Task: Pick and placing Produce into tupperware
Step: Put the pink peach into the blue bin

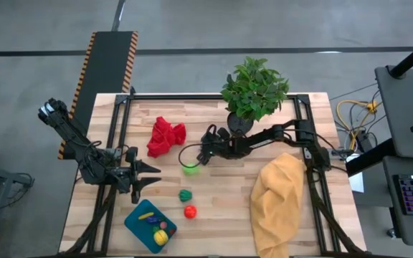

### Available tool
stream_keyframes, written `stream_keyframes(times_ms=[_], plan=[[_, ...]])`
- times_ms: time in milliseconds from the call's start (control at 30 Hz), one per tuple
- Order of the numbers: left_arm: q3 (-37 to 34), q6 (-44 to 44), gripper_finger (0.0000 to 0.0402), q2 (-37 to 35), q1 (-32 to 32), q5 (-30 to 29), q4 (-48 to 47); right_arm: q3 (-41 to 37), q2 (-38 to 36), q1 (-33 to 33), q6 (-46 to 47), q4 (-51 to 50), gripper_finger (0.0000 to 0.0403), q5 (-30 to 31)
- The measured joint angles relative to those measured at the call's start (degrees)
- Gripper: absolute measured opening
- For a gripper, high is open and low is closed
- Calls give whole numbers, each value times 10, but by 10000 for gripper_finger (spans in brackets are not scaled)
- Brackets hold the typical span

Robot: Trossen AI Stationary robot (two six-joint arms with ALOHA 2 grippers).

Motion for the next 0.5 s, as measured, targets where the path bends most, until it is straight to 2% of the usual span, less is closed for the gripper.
stream_keyframes(times_ms=[267, 500], plan=[[1, 0, 109, 3, 0, 0, 0, -2, -10, 0, -7, -24, 73, 1], [1, 0, 109, 2, 0, 0, 0, -4, -43, 9, -4, -77, 57, 4]])
